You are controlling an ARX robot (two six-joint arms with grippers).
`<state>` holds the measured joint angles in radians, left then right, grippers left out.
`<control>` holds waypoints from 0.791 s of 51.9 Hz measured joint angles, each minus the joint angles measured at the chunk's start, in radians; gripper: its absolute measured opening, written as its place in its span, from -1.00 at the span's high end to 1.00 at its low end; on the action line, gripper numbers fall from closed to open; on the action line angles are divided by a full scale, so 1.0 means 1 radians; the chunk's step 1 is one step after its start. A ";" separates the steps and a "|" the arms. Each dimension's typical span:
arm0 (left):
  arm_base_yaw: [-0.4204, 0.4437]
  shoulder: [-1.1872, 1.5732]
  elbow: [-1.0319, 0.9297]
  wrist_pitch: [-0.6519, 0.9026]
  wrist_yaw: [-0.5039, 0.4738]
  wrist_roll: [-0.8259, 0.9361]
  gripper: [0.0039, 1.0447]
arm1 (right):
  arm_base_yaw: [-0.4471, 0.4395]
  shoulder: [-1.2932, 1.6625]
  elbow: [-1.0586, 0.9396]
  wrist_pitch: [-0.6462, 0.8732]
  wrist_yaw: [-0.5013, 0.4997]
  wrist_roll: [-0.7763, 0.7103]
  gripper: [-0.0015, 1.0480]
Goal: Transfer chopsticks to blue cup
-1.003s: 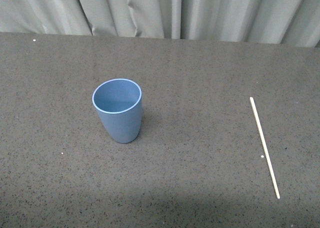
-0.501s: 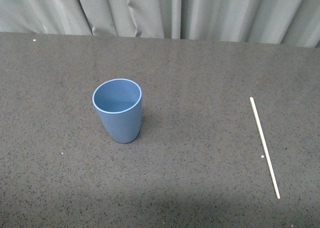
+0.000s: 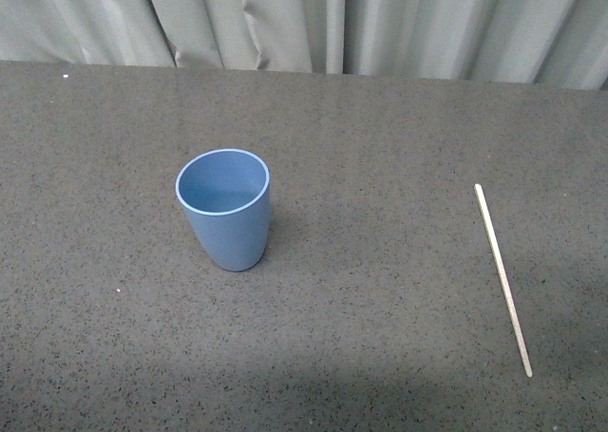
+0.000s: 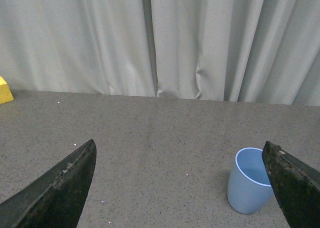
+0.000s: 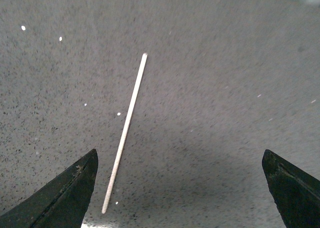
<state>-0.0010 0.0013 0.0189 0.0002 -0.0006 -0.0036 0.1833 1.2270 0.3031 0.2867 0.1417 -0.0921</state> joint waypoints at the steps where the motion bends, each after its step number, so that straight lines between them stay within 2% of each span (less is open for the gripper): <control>1: 0.000 0.000 0.000 0.000 0.000 0.000 -0.88 | 0.000 0.070 0.030 0.000 -0.006 0.017 -0.82; 8: 0.000 0.000 0.000 0.000 0.000 0.000 -0.88 | 0.002 0.319 0.155 -0.034 -0.021 0.090 -0.82; 18: 0.000 0.000 0.000 0.000 0.000 0.000 -0.88 | 0.010 0.623 0.381 -0.168 -0.071 0.234 -0.82; 32: 0.000 0.000 0.000 0.000 0.000 0.000 -0.88 | 0.038 0.803 0.568 -0.278 -0.065 0.308 -0.81; 41: 0.000 0.000 0.000 0.000 0.000 0.000 -0.88 | 0.042 0.858 0.616 -0.330 -0.062 0.316 -0.32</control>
<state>-0.0010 0.0013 0.0189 0.0002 -0.0006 -0.0040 0.2253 2.0853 0.9195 -0.0429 0.0795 0.2237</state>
